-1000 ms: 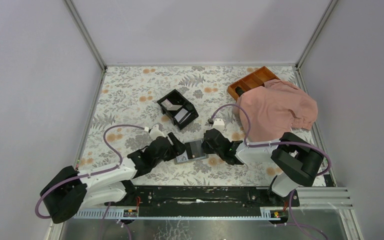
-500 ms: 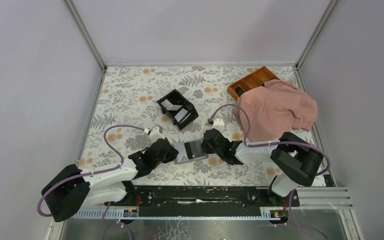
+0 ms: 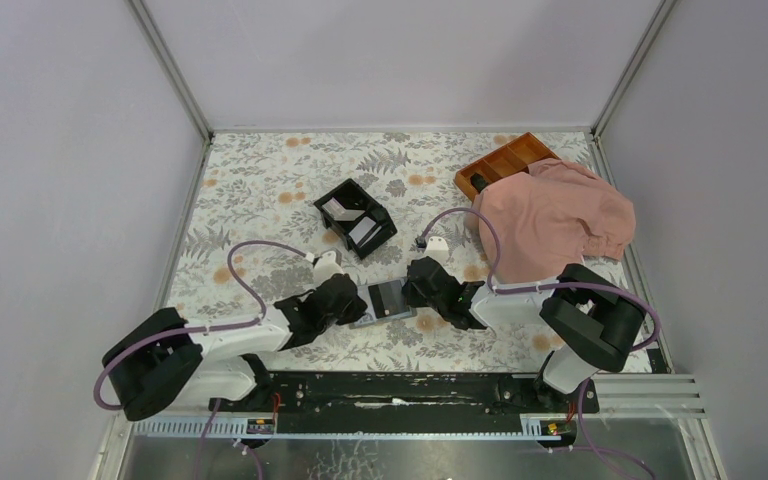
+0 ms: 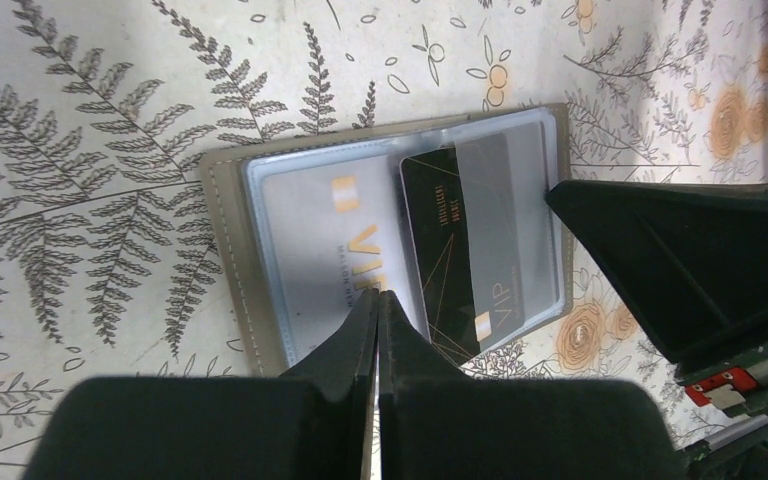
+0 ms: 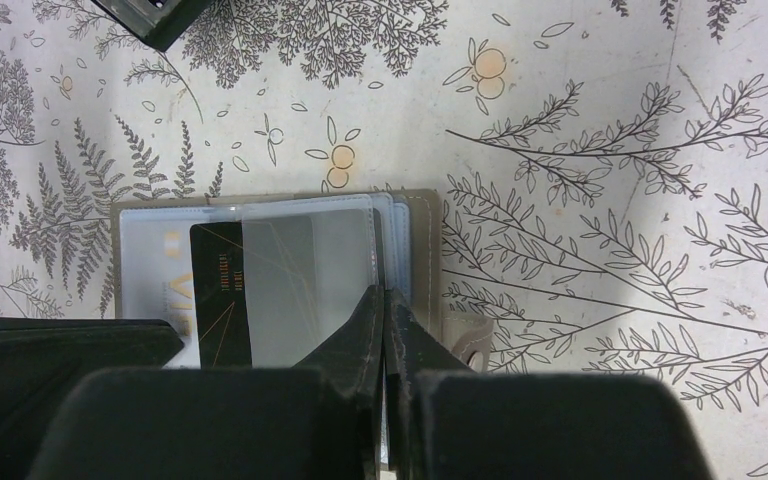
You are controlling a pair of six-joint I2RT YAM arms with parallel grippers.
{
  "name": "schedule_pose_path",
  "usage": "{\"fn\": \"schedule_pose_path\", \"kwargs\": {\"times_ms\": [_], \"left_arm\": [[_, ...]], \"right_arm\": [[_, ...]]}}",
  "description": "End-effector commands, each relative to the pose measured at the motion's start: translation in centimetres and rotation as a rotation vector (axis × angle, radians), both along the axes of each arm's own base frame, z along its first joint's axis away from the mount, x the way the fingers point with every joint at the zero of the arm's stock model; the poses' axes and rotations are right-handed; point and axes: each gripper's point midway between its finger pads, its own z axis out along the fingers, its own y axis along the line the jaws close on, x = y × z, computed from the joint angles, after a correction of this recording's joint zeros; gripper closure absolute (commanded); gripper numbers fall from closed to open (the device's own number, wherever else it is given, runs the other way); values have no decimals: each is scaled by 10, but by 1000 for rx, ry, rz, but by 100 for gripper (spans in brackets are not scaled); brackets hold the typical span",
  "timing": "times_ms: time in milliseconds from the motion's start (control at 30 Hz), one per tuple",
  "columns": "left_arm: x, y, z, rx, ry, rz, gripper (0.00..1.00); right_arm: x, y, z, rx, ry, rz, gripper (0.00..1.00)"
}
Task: Put the credit cards into the card holder
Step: Insert the credit card into the card holder.
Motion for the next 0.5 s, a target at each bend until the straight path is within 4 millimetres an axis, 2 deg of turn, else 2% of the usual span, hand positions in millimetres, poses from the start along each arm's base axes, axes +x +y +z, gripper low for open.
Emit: {"fn": "schedule_pose_path", "kwargs": {"times_ms": [0, 467], "left_arm": [[6, -14, 5, 2, -22, -28, 100], [8, -26, -4, 24, -9, -36, 100]], "right_arm": [[-29, -35, -47, -181, 127, 29, 100], [-27, -39, -36, -176, 93, 22, 98]]}}
